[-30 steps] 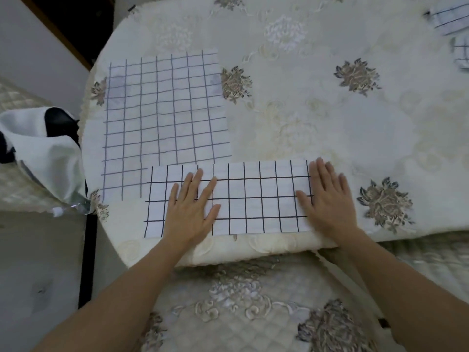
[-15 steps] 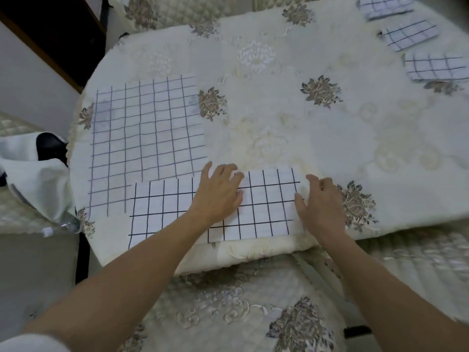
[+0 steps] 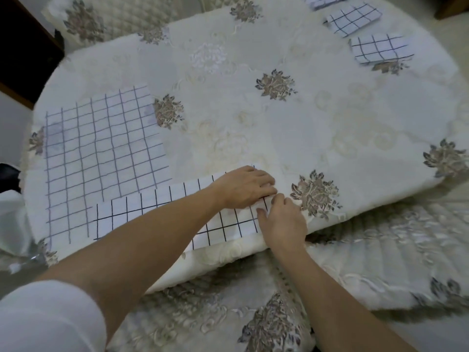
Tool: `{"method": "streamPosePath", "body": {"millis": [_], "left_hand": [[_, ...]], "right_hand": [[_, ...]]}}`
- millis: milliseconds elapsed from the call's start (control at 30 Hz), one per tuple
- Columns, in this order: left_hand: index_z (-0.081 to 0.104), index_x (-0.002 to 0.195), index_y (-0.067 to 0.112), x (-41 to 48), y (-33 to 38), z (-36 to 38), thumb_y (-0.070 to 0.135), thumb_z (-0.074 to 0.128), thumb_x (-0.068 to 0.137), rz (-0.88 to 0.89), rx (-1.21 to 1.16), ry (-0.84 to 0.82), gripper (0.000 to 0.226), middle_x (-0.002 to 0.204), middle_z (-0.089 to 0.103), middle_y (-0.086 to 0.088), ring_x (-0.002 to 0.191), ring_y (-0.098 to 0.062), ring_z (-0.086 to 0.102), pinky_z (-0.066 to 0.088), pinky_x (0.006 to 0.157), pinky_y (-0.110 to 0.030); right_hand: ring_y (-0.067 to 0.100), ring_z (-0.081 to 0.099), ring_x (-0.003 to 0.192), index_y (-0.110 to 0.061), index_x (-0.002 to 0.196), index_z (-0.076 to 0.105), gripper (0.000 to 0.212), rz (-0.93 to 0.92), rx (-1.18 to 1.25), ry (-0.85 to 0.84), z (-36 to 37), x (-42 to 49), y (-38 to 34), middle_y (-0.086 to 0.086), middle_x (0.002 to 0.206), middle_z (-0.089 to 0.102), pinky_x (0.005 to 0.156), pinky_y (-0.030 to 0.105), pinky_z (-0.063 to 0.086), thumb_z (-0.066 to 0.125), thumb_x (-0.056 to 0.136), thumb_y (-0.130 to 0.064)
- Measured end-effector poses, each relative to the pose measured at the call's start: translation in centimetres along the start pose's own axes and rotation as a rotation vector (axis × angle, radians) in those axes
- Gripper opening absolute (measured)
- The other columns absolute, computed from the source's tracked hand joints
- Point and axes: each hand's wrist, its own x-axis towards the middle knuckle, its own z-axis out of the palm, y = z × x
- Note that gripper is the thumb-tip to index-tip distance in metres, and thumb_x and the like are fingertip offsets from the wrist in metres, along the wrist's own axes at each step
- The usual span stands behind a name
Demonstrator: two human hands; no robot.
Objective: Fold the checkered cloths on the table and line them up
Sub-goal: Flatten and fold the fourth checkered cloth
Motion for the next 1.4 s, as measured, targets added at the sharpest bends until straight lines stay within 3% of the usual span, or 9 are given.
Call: {"method": "streamPosePath", "body": {"millis": [200, 400, 500, 633, 733, 833, 1033, 1267, 1400], "left_hand": [[0.059, 0.126, 0.021, 0.3, -0.6, 0.0, 0.013, 0.055, 0.096, 0.058, -0.001, -0.029, 0.031, 0.126, 0.058, -0.008, 0.105, -0.029, 0.060, 0.052, 0.083, -0.043], [0.061, 0.120, 0.024, 0.3, -0.8, -0.1, 0.012, 0.056, 0.095, 0.070, -0.016, -0.030, 0.029, 0.125, 0.058, -0.008, 0.103, -0.028, 0.060, 0.051, 0.081, -0.043], [0.062, 0.120, 0.025, 0.6, -1.0, -0.2, 0.013, 0.058, 0.094, 0.075, -0.006, -0.042, 0.029, 0.127, 0.057, -0.007, 0.107, -0.027, 0.059, 0.050, 0.086, -0.042], [0.063, 0.114, 0.022, 2.3, -1.5, -0.6, 0.013, 0.053, 0.095, 0.062, -0.006, -0.029, 0.024, 0.125, 0.060, -0.004, 0.110, -0.026, 0.059, 0.045, 0.097, -0.042], [0.064, 0.108, 0.018, 4.3, -1.9, -1.2, 0.011, 0.053, 0.095, 0.050, 0.031, -0.019, 0.019, 0.112, 0.064, -0.005, 0.107, -0.027, 0.061, 0.041, 0.106, -0.048], [0.063, 0.105, 0.015, 6.4, -2.0, -2.4, 0.004, 0.046, 0.093, 0.022, 0.085, -0.022, 0.023, 0.096, 0.064, -0.005, 0.096, -0.028, 0.061, 0.036, 0.112, -0.051], [0.064, 0.101, 0.012, 9.2, -2.3, -4.8, 0.001, 0.047, 0.091, -0.031, 0.109, 0.090, 0.023, 0.090, 0.062, -0.007, 0.080, -0.030, 0.060, 0.045, 0.103, -0.049], [0.070, 0.097, 0.013, 5.4, -3.1, -7.9, -0.001, 0.065, 0.085, -0.125, 0.057, 0.224, 0.018, 0.093, 0.064, -0.007, 0.078, -0.030, 0.059, 0.050, 0.088, -0.047], [0.069, 0.097, 0.013, 0.3, -2.6, -8.9, 0.000, 0.067, 0.086, -0.132, 0.015, 0.250, 0.017, 0.093, 0.063, -0.007, 0.076, -0.028, 0.057, 0.051, 0.076, -0.042]], "right_hand": [[0.031, 0.062, 0.103, -0.012, 0.116, 0.052, 0.044, 0.158, 0.131, -0.084, 0.0, 0.4, -0.8, 0.008, 0.110, 0.067, 0.086, 0.044, 0.050, 0.058, 0.093, -0.049], [0.031, 0.062, 0.097, -0.014, 0.104, 0.066, 0.032, 0.230, 0.260, -0.159, 0.4, 1.0, -1.2, 0.007, 0.107, 0.062, 0.084, 0.044, 0.053, 0.062, 0.089, -0.042], [0.031, 0.058, 0.102, -0.015, 0.110, 0.066, 0.028, 0.188, 0.275, -0.131, 0.0, 1.1, -0.8, 0.008, 0.111, 0.054, 0.086, 0.043, 0.051, 0.064, 0.090, -0.035], [0.027, 0.060, 0.095, -0.016, 0.110, 0.063, 0.024, 0.139, 0.315, -0.117, -1.3, 2.5, 1.0, 0.005, 0.105, 0.063, 0.078, 0.037, 0.049, 0.062, 0.093, -0.032], [0.025, 0.059, 0.085, -0.019, 0.102, 0.058, 0.017, 0.160, 0.331, -0.088, -2.8, 4.3, 2.9, 0.002, 0.094, 0.065, 0.071, 0.036, 0.046, 0.061, 0.093, -0.034], [0.025, 0.057, 0.086, -0.022, 0.099, 0.056, 0.014, 0.148, 0.351, -0.035, -4.8, 5.9, 4.8, -0.001, 0.093, 0.064, 0.074, 0.039, 0.048, 0.062, 0.093, -0.033], [0.021, 0.064, 0.083, -0.024, 0.101, 0.074, 0.017, 0.078, 0.408, 0.028, -8.6, 7.5, 6.9, -0.004, 0.088, 0.072, 0.073, 0.034, 0.052, 0.062, 0.094, -0.033], [0.019, 0.063, 0.073, -0.024, 0.086, 0.074, 0.017, -0.072, 0.419, 0.126, -9.7, 5.4, 4.6, -0.005, 0.075, 0.068, 0.065, 0.037, 0.053, 0.061, 0.093, -0.030], [0.021, 0.061, 0.075, -0.025, 0.096, 0.075, 0.017, -0.203, 0.331, 0.189, -8.3, 2.2, 1.7, -0.002, 0.081, 0.066, 0.066, 0.036, 0.050, 0.060, 0.094, -0.032]]}}
